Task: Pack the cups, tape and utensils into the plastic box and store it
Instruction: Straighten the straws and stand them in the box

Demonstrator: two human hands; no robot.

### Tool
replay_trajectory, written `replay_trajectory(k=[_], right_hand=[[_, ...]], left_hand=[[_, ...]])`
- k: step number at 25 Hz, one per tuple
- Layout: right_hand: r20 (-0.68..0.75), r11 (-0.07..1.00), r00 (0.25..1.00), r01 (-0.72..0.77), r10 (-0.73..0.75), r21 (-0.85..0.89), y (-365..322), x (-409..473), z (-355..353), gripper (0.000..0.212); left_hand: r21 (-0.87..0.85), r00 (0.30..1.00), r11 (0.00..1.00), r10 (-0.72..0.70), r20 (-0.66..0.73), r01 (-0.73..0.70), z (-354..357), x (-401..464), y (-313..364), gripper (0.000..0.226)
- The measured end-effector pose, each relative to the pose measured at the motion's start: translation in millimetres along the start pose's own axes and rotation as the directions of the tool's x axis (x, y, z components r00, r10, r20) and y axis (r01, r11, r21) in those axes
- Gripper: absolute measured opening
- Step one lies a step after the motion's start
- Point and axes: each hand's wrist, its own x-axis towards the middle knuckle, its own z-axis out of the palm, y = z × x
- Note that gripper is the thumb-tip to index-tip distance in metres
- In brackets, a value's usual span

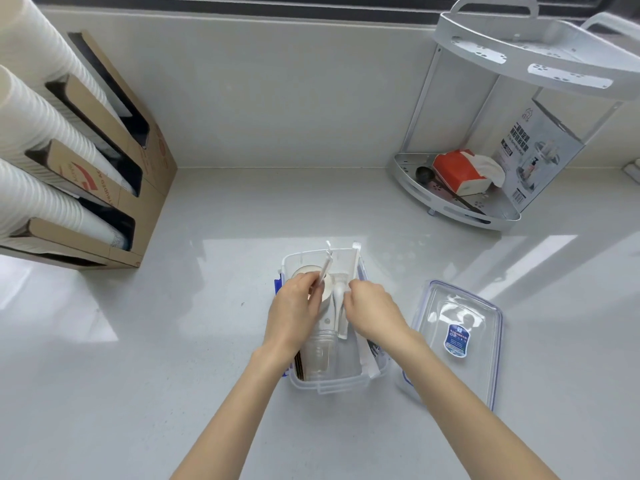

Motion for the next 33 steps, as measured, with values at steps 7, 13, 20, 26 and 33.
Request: replay_trajectory(k=[7, 13, 20, 26, 33], right_hand=[[0.087, 0.947, 0.995, -0.026, 0.057, -0.319, -14, 16, 24, 0.036], [0.056, 0.957, 0.994, -0.077, 0.096, -0.281, -15, 31, 31, 0.045], [0.068, 0.978, 0.987, -0.131, 0.143, -0.16, -14, 30, 29, 0.046], [0.04, 0.993, 0.993, -0.108, 0.11, -0.046, -11, 21, 13, 0.015], [-0.129, 0.974, 0.991, 0.0, 0.03, 0.226, 1, 17, -5, 0.011]], left_hand=[[-0.043, 0.999, 0.999, 0.033, 0.011, -0.033, -4, -6, -1, 0.02], [-0.038, 0.999, 0.999, 0.03, 0.017, -0.03, -4, -5, -4, 0.021], [-0.028, 0.999, 0.999, 0.017, 0.027, -0.016, -5, -6, -3, 0.023], [-0.112, 1.0, 0.994, -0.014, 0.012, 0.015, -8, -3, 0, 0.019], [-0.319, 0.997, 0.946, -0.068, -0.018, 0.059, -19, 4, 21, 0.02]])
